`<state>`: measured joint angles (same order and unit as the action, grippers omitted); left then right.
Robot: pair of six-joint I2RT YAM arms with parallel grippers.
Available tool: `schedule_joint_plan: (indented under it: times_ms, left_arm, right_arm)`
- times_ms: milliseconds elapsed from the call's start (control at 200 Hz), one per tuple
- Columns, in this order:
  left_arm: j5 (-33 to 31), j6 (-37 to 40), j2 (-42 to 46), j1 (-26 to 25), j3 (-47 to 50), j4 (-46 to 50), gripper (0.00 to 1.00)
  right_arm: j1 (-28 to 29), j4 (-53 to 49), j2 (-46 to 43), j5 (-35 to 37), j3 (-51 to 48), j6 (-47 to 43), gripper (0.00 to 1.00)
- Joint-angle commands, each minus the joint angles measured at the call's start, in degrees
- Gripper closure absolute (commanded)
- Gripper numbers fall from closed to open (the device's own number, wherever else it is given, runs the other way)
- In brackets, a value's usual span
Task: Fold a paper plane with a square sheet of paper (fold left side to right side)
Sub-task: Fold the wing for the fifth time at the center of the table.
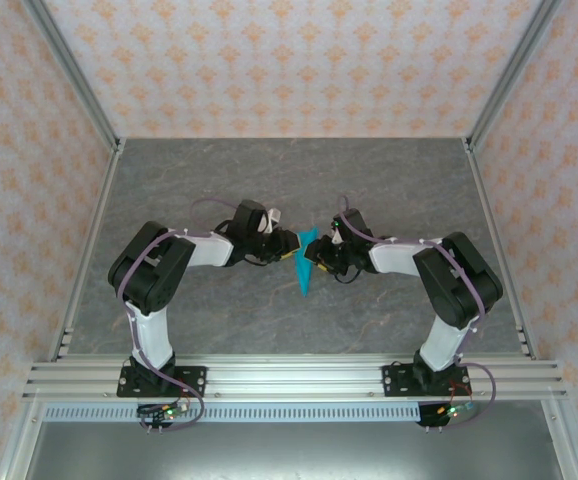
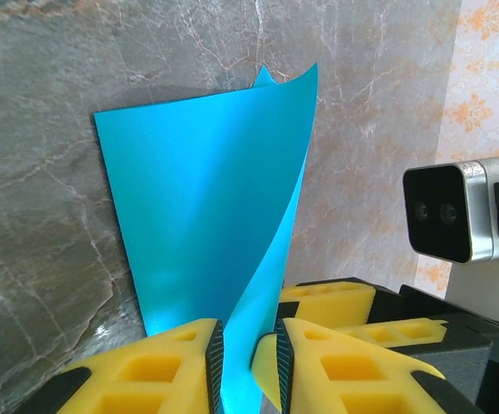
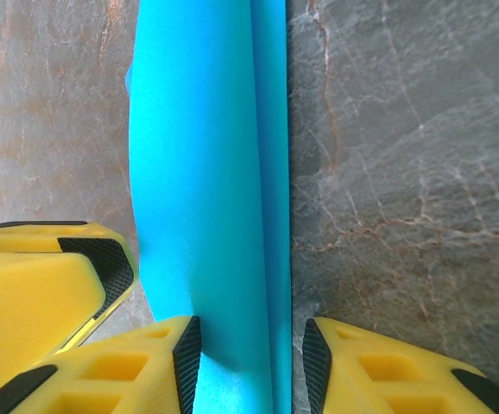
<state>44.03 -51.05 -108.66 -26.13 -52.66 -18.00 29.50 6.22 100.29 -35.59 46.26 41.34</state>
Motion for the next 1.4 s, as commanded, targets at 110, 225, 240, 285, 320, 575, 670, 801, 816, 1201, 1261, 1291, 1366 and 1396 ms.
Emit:
schedule_joint_plan:
  times_ms: [110, 225, 240, 285, 320, 575, 670, 801, 816, 1201, 1261, 1291, 1366, 1396]
  left_arm:
    - [-0.1, 1.1, -0.4, 0.1, -1.1, 0.7, 0.69]
    - [-0.1, 1.3, -2.0, 0.1, -1.3, 1.2, 0.69]
    - [0.0, 1.3, -2.1, 0.1, -1.4, 1.2, 0.68]
    - [0.3, 1.1, -2.4, 0.2, -1.5, 1.1, 0.69]
    - [0.7, 0.9, -2.8, 0.1, -1.6, 0.7, 0.69]
    - [3.2, -0.5, -4.3, 0.0, -1.6, -2.4, 0.7]
    - [3.7, -0.7, -4.3, 0.1, -1.6, -2.9, 0.72]
    - [4.1, -0.8, -4.1, 0.1, -1.7, -3.2, 0.76]
    - [4.1, -0.7, -4.1, 0.0, -1.7, -3.2, 0.76]
    - [1.7, 2.2, -2.1, 0.0, -2.2, 1.0, 0.96]
    - [1.6, 2.3, -2.2, 0.1, -2.3, 1.2, 0.97]
    - [1.6, 2.4, -2.3, 0.0, -2.3, 1.3, 0.98]
    - [1.5, 2.5, -2.3, 0.0, -2.3, 1.3, 0.98]
    - [1.4, 2.6, -2.3, 0.1, -2.3, 1.3, 0.98]
  right_arm:
    - [0.9, -1.8, 4.5, 2.6, -1.0, -1.4, 0.6]
    - [1.0, -1.8, 4.5, 2.6, -1.0, -1.4, 0.6]
    - [0.9, -1.8, 4.5, 2.6, -1.0, -1.4, 0.6]
    - [0.9, -1.8, 4.6, 2.6, -0.9, -1.4, 0.6]
    - [1.0, -1.8, 4.6, 2.6, -0.9, -1.4, 0.6]
    - [1.0, -1.8, 4.9, 2.5, -0.6, -1.4, 0.6]
    - [1.1, -1.8, 5.1, 2.4, -0.5, -1.4, 0.6]
    - [1.5, -2.0, 5.4, 2.5, -0.1, -1.4, 0.6]
    - [1.6, -2.0, 5.5, 2.5, 0.0, -1.4, 0.6]
    - [0.5, -1.4, 0.8, 0.5, 1.0, -1.7, 0.57]
    - [-0.6, -1.2, -1.0, -0.1, 1.5, -1.8, 0.56]
    - [-1.2, -1.2, -1.8, -0.2, 1.7, -1.9, 0.55]
    - [-2.8, -1.0, -3.2, -0.8, 2.7, -1.8, 0.52]
    - [-3.5, -1.1, -3.5, -0.9, 3.2, -1.8, 0.51]
